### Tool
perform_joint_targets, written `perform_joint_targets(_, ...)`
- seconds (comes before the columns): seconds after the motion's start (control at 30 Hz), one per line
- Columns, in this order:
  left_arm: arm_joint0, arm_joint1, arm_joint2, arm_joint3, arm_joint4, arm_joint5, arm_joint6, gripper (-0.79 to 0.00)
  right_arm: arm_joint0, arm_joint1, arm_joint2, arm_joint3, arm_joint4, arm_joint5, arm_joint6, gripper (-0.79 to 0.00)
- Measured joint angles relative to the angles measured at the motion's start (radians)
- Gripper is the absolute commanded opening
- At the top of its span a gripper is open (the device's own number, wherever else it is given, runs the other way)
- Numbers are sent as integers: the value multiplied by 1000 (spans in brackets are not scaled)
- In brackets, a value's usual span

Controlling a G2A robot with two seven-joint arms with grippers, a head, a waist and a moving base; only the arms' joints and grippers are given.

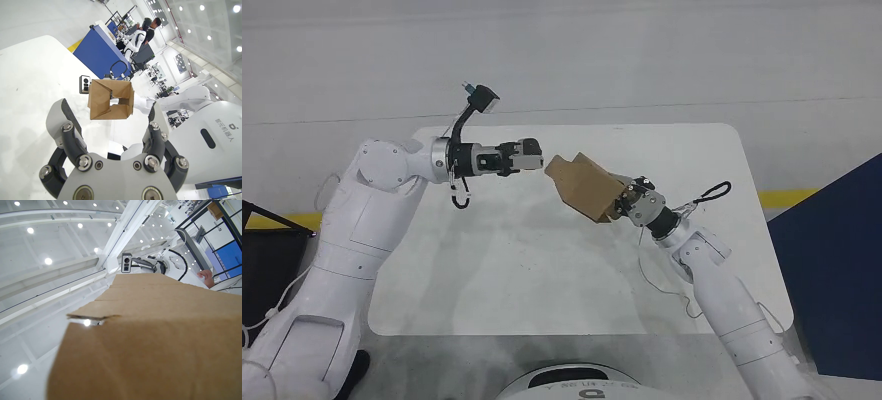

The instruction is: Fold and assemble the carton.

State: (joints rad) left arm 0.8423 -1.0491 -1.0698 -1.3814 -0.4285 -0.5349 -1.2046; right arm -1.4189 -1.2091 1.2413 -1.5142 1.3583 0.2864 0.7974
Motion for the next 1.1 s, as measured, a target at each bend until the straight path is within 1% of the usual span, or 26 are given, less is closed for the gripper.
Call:
perform_joint_targets(0.1,-15,-1,14,-12,57,32,8,0,3,-2,-4,-2,-3,1,-3,-785)
perform_joint_targets(0.23,-43,-6,46,-10,197,89,59,0,0,-2,-1,-9,-6,1,0,-785)
perform_joint_targets(0.33,-55,-11,70,-5,248,110,69,0,-6,-2,7,-13,-6,1,4,-785)
perform_joint_targets(0.63,-83,-26,122,33,262,109,63,0,-13,-2,15,-20,-9,13,9,-785)
perform_joint_targets(0.83,-95,-33,139,69,253,103,76,0,-12,-3,12,-22,-15,21,10,-785)
perform_joint_targets(1.1,-119,-52,195,65,268,112,70,0,-10,-6,6,-19,-22,24,15,-785)
